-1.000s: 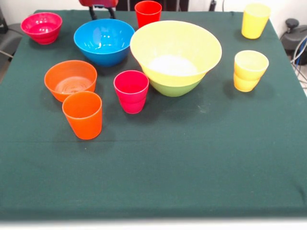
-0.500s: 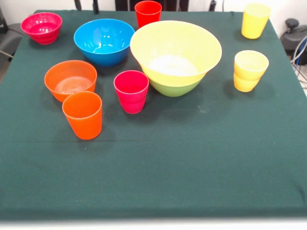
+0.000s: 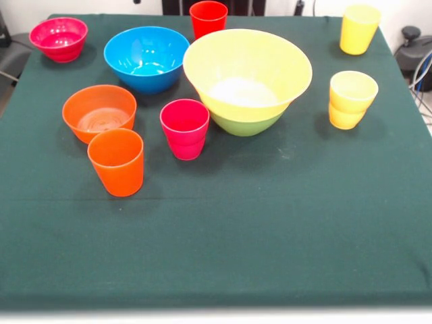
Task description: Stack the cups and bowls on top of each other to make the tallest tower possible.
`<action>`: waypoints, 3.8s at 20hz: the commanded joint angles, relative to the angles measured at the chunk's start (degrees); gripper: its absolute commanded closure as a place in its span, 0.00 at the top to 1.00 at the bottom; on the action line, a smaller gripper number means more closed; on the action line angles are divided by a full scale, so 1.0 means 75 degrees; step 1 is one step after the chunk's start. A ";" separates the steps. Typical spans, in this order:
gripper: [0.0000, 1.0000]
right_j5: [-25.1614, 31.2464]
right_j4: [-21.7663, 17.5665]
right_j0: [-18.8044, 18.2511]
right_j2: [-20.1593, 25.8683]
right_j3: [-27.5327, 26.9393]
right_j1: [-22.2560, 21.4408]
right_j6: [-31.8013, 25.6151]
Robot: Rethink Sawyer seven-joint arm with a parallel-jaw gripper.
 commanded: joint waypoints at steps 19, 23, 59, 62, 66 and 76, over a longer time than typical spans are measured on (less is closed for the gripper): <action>1.00 -0.0495 0.1273 0.0495 -0.0270 -0.0124 0.0643 0.1391; 1.00 -0.0698 0.1479 0.0863 -0.0675 -0.0032 0.0547 0.1561; 1.00 -0.0500 0.3142 0.1570 -0.1068 -0.0639 0.1388 0.0713; 1.00 -0.0222 0.3185 0.1625 -0.1068 -0.0778 0.1348 0.0621; 1.00 -0.0132 0.3203 0.1631 -0.1066 -0.0916 0.1422 0.0577; 1.00 0.0395 0.3444 0.1870 -0.1046 -0.1233 0.1403 0.0581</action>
